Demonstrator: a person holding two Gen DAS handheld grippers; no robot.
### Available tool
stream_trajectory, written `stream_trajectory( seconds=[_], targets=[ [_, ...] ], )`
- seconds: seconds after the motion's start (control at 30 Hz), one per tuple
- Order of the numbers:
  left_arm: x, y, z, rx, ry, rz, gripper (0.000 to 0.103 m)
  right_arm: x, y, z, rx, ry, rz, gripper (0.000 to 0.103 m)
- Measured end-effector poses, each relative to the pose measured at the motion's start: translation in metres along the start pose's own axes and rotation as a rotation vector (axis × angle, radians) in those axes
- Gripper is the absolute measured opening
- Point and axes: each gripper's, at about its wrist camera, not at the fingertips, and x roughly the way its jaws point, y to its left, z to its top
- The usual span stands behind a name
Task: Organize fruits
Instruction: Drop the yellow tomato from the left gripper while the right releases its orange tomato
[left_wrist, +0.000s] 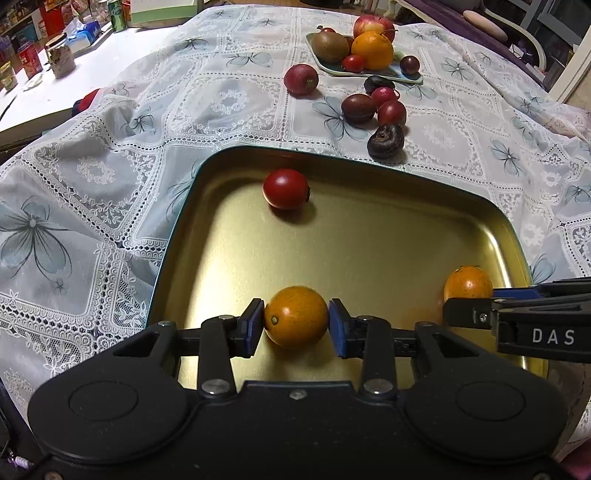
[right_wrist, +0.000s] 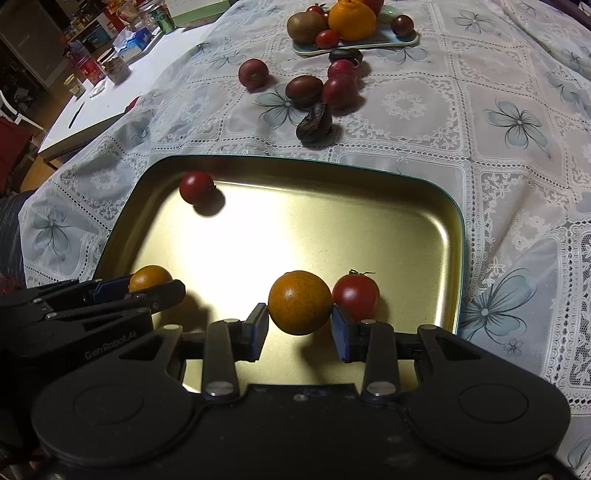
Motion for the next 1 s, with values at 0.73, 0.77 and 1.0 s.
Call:
stream_trajectory(
  seconds=[0.73, 0.77, 1.0],
  targets=[
    [-0.0002, 0.0, 0.0005, -0.009, 0.01, -0.005, 0.046, 0.0009, 0.0025, 0.0002, -0.01, 0.006, -0.012, 0.038],
    [0.0003, 0.0001, 0.0, -0.01, 0.011, -0.007, 0.046, 0.0015, 0.0026, 0.0001, -0.01, 0.009, -0.011, 0.038],
    [0.0012, -0.0007, -0.0007, -0.013, 0.018, -0.009, 0.046, 0.0032, 0.0029, -0.0002, -0.012, 0.027, -0.007, 0.038]
  ],
)
